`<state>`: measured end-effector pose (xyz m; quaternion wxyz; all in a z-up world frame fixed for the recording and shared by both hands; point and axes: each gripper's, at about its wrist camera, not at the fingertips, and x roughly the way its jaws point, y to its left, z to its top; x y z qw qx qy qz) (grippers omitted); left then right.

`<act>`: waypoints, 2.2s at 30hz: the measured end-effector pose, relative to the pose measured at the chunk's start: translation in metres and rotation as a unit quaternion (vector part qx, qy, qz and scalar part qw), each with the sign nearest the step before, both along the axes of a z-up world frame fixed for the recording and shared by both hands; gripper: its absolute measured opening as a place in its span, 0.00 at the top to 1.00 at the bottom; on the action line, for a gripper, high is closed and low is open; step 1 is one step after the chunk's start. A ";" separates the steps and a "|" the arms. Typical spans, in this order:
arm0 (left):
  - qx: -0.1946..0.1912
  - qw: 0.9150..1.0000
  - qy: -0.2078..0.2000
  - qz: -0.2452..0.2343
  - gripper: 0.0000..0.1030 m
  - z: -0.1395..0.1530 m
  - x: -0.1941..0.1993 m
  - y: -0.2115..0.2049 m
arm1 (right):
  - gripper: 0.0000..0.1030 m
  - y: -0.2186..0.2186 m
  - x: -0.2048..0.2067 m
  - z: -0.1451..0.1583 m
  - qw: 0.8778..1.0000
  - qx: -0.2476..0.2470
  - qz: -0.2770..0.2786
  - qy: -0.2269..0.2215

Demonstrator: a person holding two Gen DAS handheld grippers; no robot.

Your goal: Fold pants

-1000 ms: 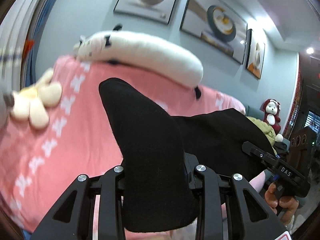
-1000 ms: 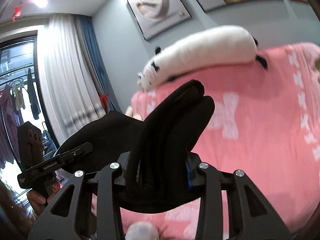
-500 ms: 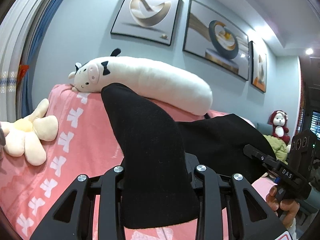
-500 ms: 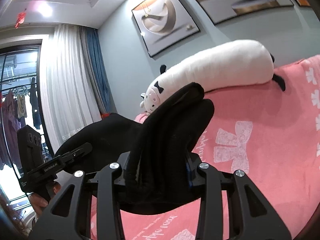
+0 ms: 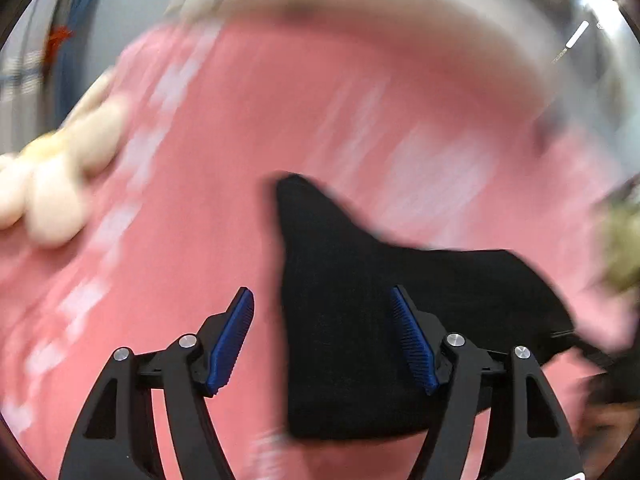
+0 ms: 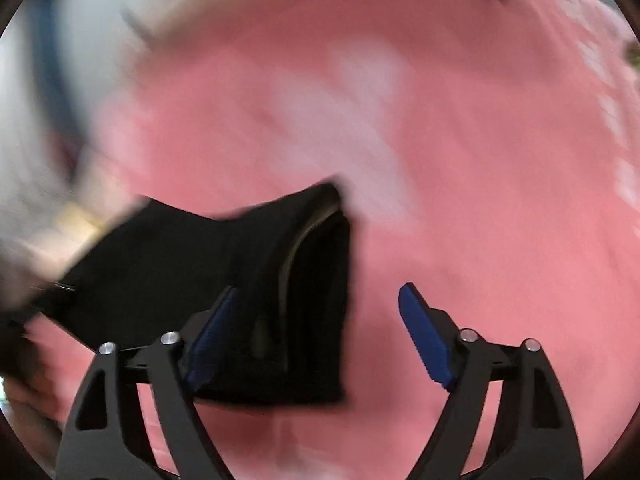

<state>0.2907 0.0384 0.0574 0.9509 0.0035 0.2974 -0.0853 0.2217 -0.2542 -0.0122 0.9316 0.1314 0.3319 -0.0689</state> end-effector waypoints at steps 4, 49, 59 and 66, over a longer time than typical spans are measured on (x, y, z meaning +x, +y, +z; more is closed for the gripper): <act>0.004 0.991 0.125 0.039 0.59 -0.071 0.015 0.028 | 0.81 -0.003 -0.016 -0.012 0.998 0.046 0.044 -0.005; 0.011 0.988 0.155 0.011 0.33 -0.083 -0.005 -0.011 | 0.70 -0.002 0.013 -0.058 0.994 0.066 0.053 0.064; 0.008 0.983 0.182 0.032 0.32 -0.108 0.019 -0.008 | 0.89 0.011 0.041 -0.020 0.997 -0.015 0.070 0.021; 0.000 0.980 0.195 0.037 0.28 -0.117 0.026 -0.007 | 0.80 0.010 0.014 -0.027 0.999 0.016 0.039 0.019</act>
